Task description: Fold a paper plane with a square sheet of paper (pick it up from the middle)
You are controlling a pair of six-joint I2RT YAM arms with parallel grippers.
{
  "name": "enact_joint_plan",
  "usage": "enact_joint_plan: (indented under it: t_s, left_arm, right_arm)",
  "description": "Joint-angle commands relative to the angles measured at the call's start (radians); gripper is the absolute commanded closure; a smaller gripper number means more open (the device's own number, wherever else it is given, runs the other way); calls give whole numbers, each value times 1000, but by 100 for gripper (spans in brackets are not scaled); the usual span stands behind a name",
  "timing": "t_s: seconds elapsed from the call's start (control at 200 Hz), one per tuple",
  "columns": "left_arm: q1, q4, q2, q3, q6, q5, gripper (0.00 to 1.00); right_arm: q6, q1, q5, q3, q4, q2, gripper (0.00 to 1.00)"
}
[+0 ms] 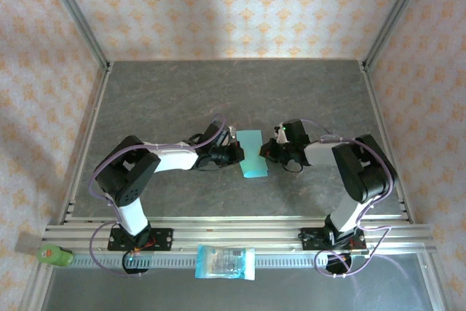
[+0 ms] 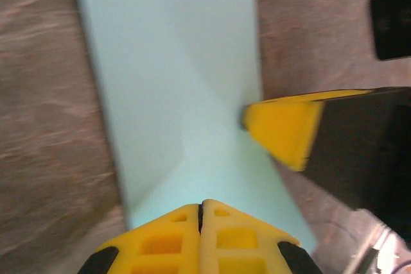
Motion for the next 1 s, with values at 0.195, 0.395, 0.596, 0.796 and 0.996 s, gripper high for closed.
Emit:
enact_joint_plan:
  t_s: [0.195,0.395,0.596,0.796,0.996]
  left_arm:
    - [-36,54,82,20,-39,31,100]
    - [-33,38,93,-71,3,27,100]
    - [-33,-32,18,-144,69,32,100]
    - [-34,-53,-80,-166,79,34,100]
    - [-27,18,-105,-100,33,41,100]
  right_arm:
    - [5,-9,124,-68,-205,50,100]
    - [0,-8,124,-70,-205,52,100]
    - [1,-8,124,-74,-202,54,100]
    - [4,-8,123,-79,-198,50,100]
    - [9,-8,126,-86,-197,33,100]
